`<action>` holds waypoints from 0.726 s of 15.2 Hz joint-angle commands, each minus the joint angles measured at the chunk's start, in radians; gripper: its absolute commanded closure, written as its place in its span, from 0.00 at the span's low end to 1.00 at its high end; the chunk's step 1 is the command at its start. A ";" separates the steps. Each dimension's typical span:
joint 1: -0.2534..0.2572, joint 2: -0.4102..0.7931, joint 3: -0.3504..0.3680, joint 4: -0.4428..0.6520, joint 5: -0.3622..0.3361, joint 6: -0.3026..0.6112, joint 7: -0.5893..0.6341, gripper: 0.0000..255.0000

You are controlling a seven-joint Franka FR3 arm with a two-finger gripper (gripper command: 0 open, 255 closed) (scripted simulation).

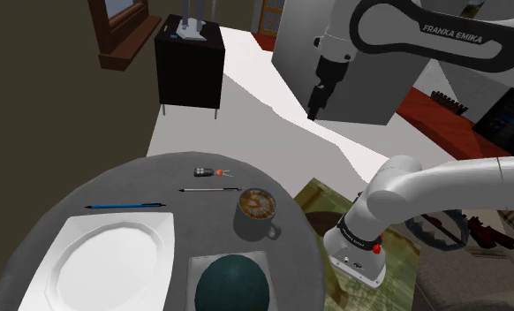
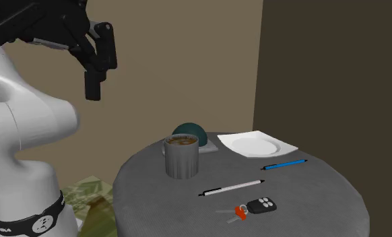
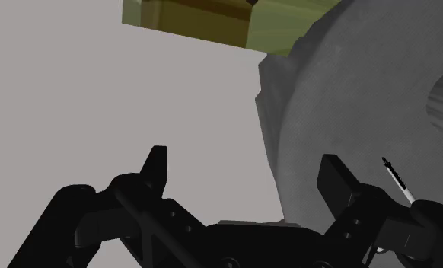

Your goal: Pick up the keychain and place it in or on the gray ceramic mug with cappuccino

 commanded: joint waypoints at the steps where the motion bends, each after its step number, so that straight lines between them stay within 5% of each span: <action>1: 0.000 0.000 0.000 0.000 0.000 0.000 0.000 0.00; 11: 0.093 0.219 0.076 -0.072 0.070 0.330 -0.014 0.00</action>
